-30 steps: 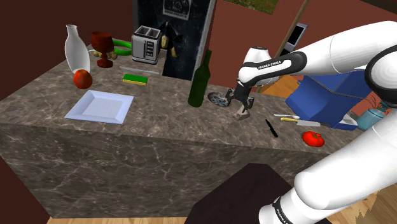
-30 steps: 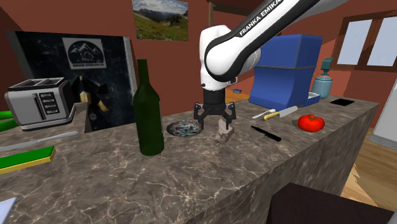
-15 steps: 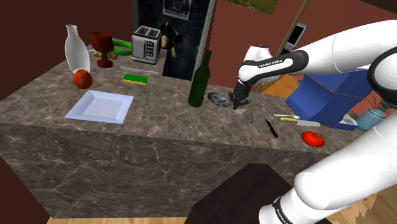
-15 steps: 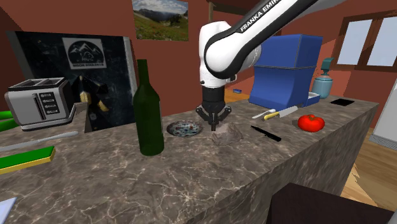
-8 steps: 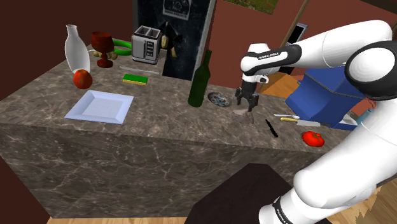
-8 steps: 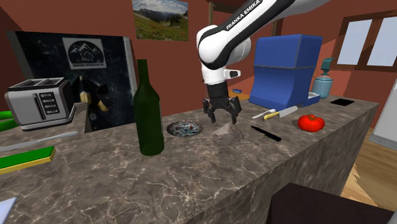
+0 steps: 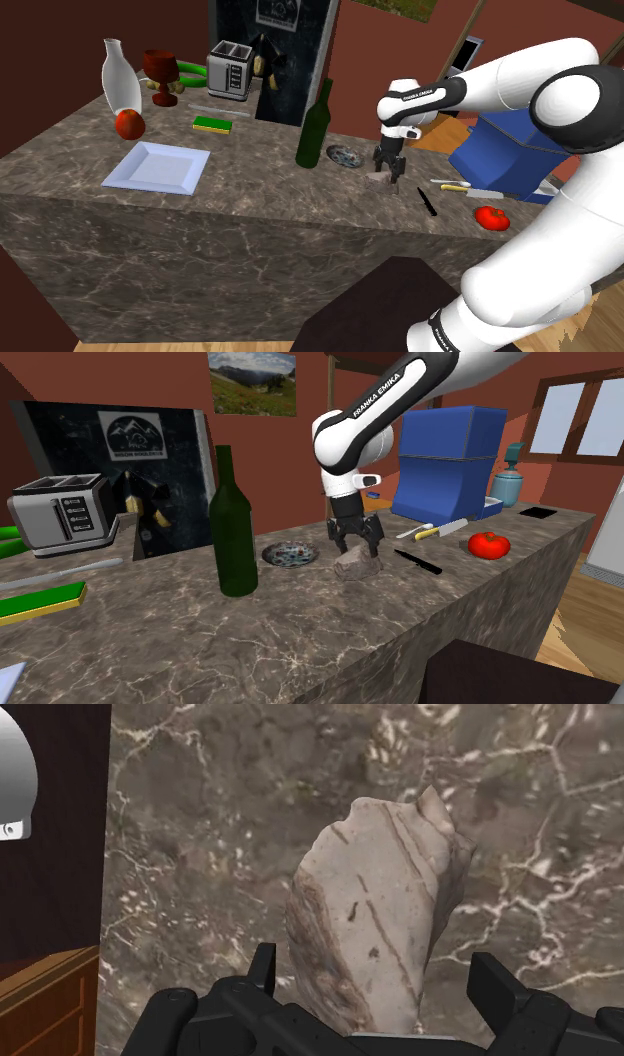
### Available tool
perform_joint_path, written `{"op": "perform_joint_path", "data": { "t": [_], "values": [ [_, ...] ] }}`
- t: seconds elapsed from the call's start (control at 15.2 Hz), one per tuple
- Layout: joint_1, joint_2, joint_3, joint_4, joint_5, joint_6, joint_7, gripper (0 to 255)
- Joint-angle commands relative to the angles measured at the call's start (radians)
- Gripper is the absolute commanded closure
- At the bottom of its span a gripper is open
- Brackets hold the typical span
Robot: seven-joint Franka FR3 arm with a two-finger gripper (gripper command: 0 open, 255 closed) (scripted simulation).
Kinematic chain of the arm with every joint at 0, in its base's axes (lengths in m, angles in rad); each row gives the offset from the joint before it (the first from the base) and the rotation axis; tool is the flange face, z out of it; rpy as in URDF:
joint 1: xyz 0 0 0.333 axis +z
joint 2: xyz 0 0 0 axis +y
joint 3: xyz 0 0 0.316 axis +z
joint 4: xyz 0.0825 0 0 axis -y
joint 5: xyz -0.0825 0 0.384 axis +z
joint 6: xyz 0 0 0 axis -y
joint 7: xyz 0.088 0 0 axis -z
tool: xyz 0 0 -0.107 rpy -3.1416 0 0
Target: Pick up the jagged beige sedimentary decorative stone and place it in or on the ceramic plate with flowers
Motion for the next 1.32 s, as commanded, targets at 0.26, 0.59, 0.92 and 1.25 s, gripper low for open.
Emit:
{"op": "perform_joint_path", "data": {
  "t": [0.26,0.59,0.92,1.25],
  "values": [
    [-0.002,0.001,-0.002,-0.017,-0.002,0.018,0.0,0],
    [-0.002,0.001,-0.002,-0.016,-0.002,0.018,0.0,255],
    [-0.002,0.001,-0.002,-0.016,-0.002,0.017,0.0,255],
    [-0.002,-0.012,-0.002,-0.005,0.0,-0.006,-0.003,255]
  ]
}}
